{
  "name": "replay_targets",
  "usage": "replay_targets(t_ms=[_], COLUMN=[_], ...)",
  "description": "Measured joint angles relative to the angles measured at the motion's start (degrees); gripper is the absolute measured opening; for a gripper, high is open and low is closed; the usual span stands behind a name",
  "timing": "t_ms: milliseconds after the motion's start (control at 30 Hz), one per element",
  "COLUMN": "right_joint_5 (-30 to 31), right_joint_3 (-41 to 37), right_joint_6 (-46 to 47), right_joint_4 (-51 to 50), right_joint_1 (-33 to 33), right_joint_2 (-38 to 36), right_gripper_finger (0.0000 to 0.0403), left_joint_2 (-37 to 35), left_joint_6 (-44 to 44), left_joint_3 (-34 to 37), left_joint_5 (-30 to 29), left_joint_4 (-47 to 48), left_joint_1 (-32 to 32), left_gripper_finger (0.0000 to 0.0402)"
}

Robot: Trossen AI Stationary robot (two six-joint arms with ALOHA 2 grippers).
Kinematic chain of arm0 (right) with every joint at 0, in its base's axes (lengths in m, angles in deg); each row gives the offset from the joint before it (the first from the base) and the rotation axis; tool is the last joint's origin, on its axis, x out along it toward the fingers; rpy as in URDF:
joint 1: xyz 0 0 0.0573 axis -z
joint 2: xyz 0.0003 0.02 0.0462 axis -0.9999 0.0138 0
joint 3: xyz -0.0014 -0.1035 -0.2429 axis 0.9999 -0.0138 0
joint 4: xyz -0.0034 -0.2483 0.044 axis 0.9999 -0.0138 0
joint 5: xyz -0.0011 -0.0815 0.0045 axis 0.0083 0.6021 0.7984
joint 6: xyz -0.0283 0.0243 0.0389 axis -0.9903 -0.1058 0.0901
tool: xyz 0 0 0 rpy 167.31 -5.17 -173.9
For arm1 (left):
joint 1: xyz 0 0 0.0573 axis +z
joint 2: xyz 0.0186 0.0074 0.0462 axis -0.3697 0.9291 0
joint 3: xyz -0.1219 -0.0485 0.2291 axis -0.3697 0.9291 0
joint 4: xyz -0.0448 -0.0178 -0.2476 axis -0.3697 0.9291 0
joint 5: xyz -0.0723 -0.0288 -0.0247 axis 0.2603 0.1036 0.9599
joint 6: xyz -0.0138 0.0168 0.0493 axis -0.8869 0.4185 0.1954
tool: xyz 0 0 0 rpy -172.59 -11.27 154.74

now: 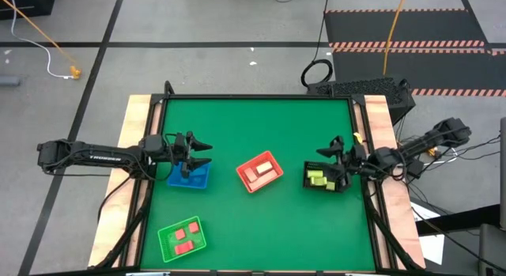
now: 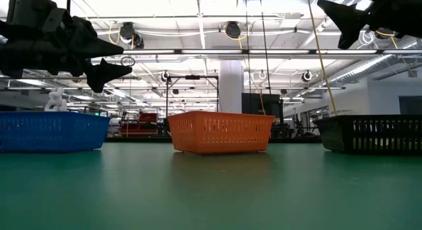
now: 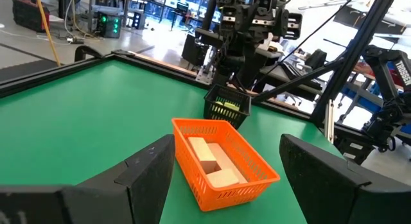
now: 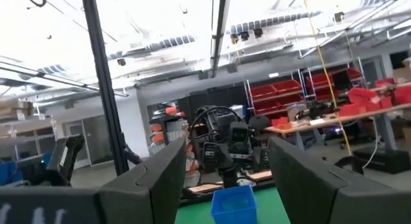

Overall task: Sort & place blocks by color
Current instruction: Return to Home Position

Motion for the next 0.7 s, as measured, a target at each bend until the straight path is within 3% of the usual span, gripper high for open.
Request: replay_targets(t_ms=[500, 700], right_joint_5=[0.06, 0.13], right_joint_3=[-0.11, -0.12], right_joint_6=[-13.93, -14.49], right_joint_4=[-5.01, -6.63], right_joint_1=[3.17, 4.91], right_joint_2=[-2.46, -2.46], right_gripper_finger=[0.021, 0.021], left_joint_2=[0.0, 0.0], left_joint_6=[0.0, 0.0], left_joint_3=[0.0, 0.0], left_joint_5=[0.0, 0.0], left_joint_4=[0.0, 0.0], left_joint_1=[0.0, 0.0], left_gripper_finger=[0.0278, 0.0278])
